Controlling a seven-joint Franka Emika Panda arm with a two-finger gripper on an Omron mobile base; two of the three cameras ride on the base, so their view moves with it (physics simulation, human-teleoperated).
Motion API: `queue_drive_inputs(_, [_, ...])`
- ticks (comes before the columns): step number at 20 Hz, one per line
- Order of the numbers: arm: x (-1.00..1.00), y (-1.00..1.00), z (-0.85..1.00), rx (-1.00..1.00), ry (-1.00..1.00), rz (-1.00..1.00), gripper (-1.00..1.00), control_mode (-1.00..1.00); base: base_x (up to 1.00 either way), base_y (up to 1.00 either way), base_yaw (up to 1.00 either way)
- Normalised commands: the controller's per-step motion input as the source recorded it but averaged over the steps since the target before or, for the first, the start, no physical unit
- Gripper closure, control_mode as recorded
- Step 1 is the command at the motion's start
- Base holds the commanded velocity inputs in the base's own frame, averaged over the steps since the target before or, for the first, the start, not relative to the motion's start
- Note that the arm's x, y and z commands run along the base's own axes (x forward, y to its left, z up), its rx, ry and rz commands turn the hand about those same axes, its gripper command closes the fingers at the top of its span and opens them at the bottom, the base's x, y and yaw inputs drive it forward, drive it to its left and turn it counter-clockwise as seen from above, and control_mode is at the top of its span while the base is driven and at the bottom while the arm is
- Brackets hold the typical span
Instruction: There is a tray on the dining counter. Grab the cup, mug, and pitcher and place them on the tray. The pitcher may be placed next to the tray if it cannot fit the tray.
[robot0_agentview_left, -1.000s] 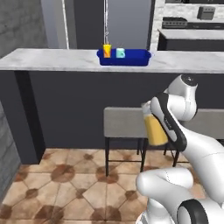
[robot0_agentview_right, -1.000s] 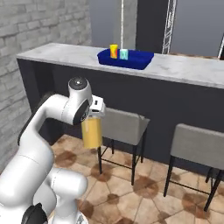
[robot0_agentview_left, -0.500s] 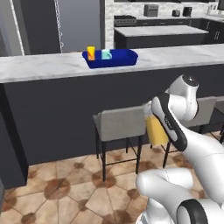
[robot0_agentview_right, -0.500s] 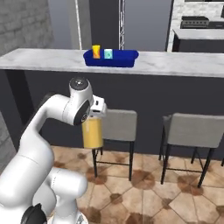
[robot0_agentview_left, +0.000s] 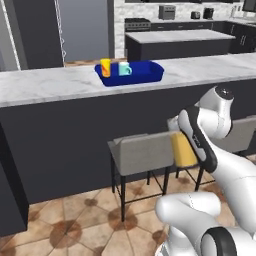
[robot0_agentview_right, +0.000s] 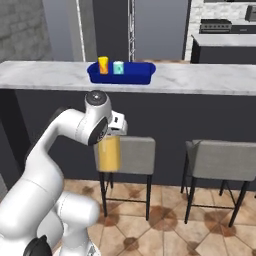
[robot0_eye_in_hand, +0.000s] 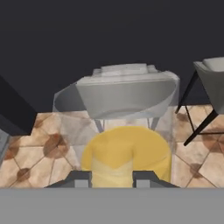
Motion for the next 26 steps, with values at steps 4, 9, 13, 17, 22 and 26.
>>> queue_drive_inputs(4, [0.00, 0.00, 0.00, 0.00, 0.00, 0.00, 1.00, 1.00, 0.21, 0.09, 0.00])
queue_drive_inputs(9, [0.00, 0.00, 0.00, 0.00, 0.00, 0.00, 1.00, -1.00, 0.00, 0.00, 0.00])
queue_drive_inputs(13, [-0.10, 0.00, 0.03, 0.00, -0.22, 0.00, 1.00, -1.00, 0.00, 0.00, 0.00])
queue_drive_inputs(17, [-0.27, 0.00, 0.48, 0.02, -0.43, 0.00, 1.00, -1.00, 0.00, 0.00, 0.00])
queue_drive_inputs(22, [-0.23, 0.00, 0.86, 0.02, -0.36, 0.00, 1.00, -1.00, 0.00, 0.00, 0.00])
queue_drive_inputs(26, [-0.06, 0.01, 1.00, 0.01, -0.18, 0.00, 1.00, -1.00, 0.00, 0.00, 0.00])
